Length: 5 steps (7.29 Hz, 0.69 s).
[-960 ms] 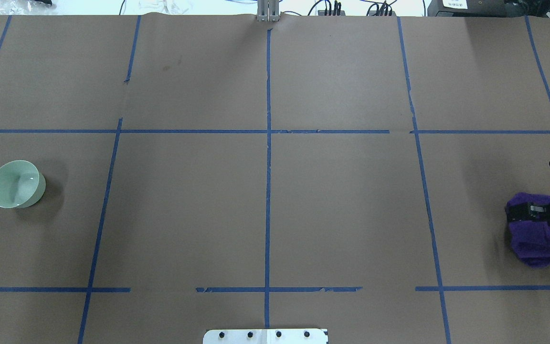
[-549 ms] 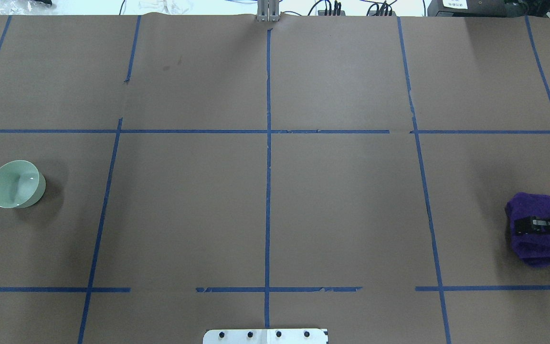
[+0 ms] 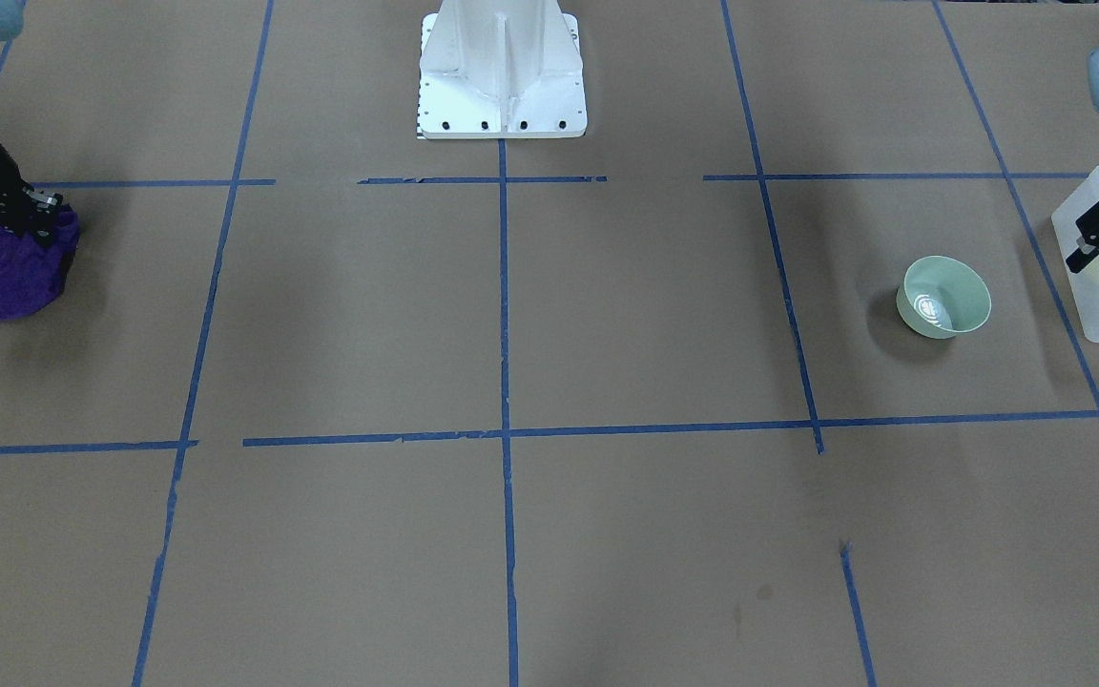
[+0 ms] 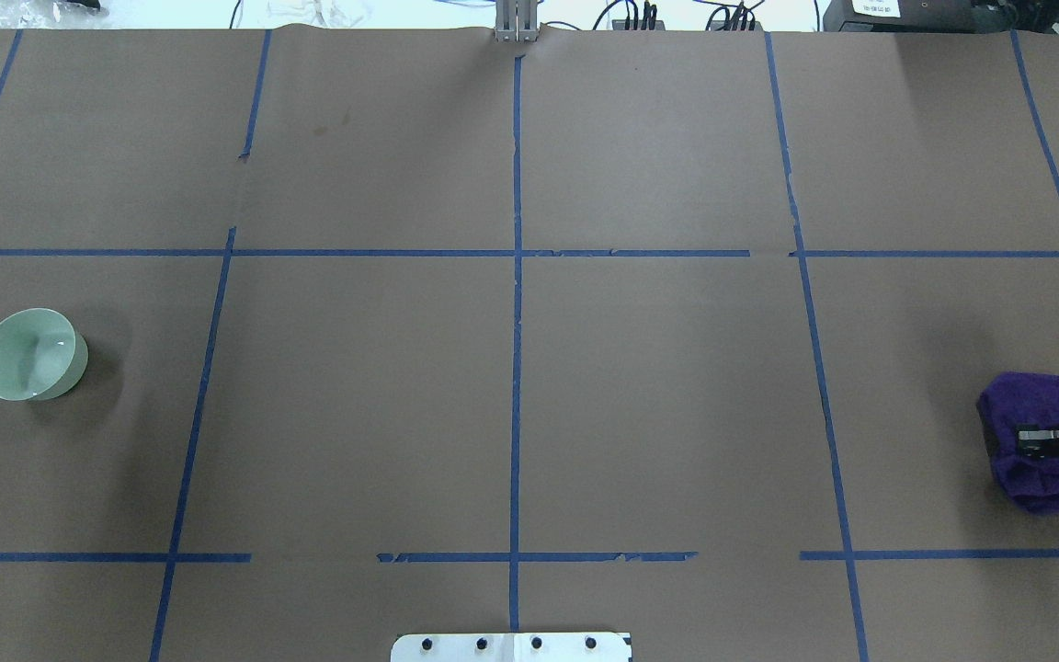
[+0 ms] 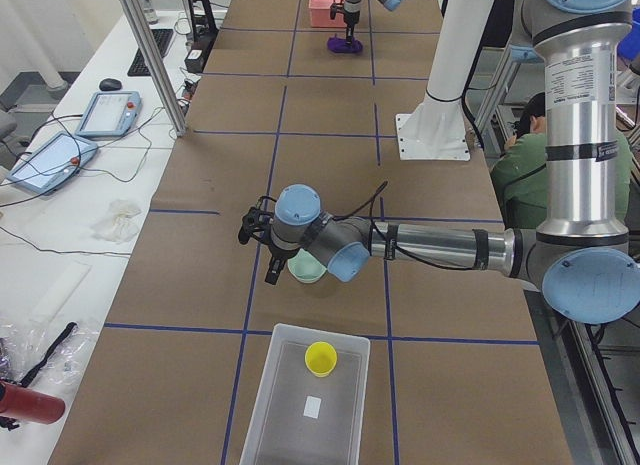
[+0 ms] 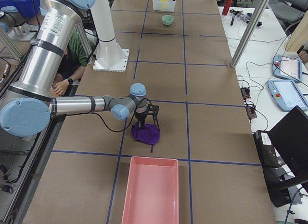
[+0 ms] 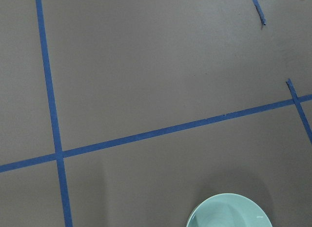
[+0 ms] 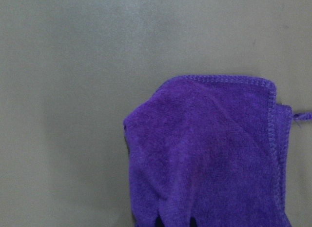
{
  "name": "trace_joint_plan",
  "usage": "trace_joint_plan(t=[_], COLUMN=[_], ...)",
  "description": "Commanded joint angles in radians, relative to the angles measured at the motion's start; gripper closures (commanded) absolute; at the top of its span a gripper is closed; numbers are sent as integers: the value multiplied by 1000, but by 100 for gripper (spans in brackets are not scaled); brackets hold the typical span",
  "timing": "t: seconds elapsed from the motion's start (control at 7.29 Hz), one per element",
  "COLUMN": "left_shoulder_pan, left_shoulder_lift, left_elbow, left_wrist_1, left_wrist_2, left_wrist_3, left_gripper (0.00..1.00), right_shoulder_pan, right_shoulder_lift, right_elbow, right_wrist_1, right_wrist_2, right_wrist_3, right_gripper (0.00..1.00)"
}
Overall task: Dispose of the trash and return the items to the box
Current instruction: 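Pinch the purple cloth with the right gripper while the left approaches the bowl, then lift the cloth with the right gripper while the left grasps the green bowl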
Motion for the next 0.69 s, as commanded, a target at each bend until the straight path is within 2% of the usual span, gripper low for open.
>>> trace_joint_plan(t=[0.0, 0.14, 0.27, 0.41, 0.55], left_shoulder_pan=[27, 56, 144, 214, 223], left_shoulder_lift=[0, 0, 7, 15, 18], left_elbow=[17, 24, 36, 84, 156], left_wrist_1=[-1, -12, -114, -229, -318], left_wrist_2=[2, 32, 119, 155, 155], left_wrist_3=[-2, -67, -198, -304, -311], left_gripper=[1, 1, 1, 2, 2], right_shoulder_pan=[54, 98, 140, 190, 229], right_shoulder_lift=[-3, 5, 6, 6, 11], right_elbow=[60, 74, 96, 109, 129], right_wrist_1=[-1, -3, -4, -4, -4], right_wrist_2=[1, 18, 38, 104, 151], right_wrist_3=[0, -2, -9, -20, -26], right_gripper=[100, 100, 100, 100, 100])
